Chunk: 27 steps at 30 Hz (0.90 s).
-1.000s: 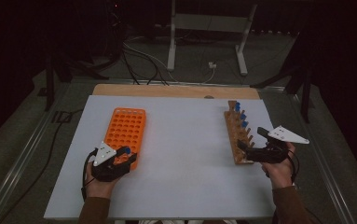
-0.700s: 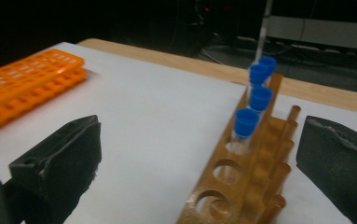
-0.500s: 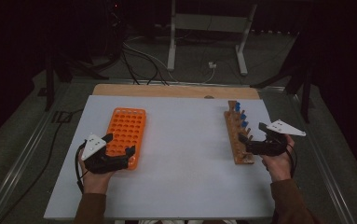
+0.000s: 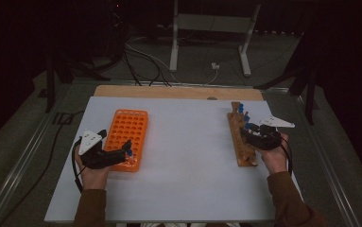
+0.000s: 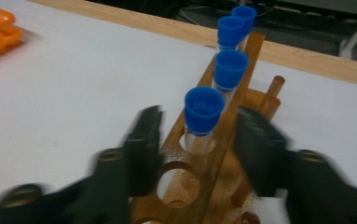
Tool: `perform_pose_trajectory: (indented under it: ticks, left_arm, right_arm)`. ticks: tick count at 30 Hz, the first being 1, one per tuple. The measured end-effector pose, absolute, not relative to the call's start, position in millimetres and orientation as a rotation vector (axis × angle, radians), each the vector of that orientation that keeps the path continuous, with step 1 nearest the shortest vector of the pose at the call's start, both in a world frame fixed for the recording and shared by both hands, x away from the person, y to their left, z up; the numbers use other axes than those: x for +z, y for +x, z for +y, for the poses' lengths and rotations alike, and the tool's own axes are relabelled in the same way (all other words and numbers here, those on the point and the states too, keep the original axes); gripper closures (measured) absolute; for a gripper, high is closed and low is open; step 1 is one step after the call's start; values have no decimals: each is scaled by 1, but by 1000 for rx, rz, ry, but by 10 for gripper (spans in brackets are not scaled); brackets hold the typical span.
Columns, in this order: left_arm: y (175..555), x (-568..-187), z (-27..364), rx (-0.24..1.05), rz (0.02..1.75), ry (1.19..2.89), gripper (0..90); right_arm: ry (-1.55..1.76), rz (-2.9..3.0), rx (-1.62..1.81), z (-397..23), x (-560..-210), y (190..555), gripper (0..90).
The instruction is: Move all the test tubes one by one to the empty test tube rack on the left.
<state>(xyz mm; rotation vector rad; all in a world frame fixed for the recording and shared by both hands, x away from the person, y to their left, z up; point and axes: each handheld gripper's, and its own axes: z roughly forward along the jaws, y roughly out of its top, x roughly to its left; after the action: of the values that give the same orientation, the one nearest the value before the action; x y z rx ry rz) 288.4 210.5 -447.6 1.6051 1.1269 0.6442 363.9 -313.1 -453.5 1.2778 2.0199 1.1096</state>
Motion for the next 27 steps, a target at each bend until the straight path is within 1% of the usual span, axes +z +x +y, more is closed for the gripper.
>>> perform_pose_trajectory:
  ticks: [1, 2, 3, 18, 27]
  left_arm:
    - [288, -448, 211, 643, 1129, 1605, 13]
    - [288, -448, 212, 644, 1132, 1606, 13]
    - [288, -448, 212, 644, 1132, 1604, 13]
    - [285, -446, 218, 642, 1143, 1571, 13]
    - [284, -443, 220, 653, 1144, 1555, 13]
  right_arm:
    - [1262, 2018, 1105, -313, -454, 365, 718]
    - [1262, 2018, 1105, -313, -454, 365, 718]
    - [1261, 2016, 1098, -313, -454, 365, 754]
    - [1306, 1988, 1112, -311, -454, 373, 771]
    - [1269, 1951, 1147, -316, -429, 364, 771]
